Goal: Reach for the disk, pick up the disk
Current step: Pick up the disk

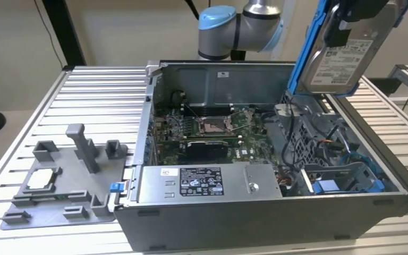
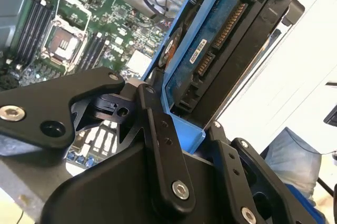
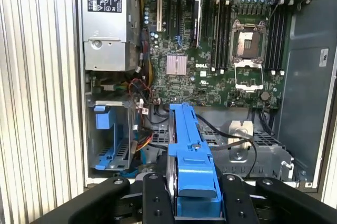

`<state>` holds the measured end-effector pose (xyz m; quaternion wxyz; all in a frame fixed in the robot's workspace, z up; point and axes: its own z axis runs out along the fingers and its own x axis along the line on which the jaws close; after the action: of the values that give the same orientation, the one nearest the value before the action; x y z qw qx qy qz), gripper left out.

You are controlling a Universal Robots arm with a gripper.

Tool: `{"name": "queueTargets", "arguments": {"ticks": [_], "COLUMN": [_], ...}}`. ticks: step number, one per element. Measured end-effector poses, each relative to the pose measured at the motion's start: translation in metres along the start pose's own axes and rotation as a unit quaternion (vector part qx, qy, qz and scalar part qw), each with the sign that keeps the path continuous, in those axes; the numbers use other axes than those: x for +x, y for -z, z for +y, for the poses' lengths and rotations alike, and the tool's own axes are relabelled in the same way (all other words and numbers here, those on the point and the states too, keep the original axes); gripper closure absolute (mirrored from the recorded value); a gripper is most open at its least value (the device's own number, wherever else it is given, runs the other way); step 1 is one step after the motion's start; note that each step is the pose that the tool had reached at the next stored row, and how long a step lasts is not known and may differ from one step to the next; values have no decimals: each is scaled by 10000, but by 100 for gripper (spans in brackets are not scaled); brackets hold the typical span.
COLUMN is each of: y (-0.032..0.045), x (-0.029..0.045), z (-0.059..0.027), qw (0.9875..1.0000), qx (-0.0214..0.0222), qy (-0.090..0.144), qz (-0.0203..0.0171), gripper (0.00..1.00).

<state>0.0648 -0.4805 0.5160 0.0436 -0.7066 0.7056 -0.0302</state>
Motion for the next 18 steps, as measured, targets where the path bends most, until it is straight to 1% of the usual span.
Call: {"name": "queueTargets", "arguments": {"ticks": [12,18], "y": [2,2], "x": [190,299], "z": [-18,-29], "qw": [10000,10000], "qx": [0,0], "qy": [0,0], "qz": [0,0], "gripper": [100,100]}}
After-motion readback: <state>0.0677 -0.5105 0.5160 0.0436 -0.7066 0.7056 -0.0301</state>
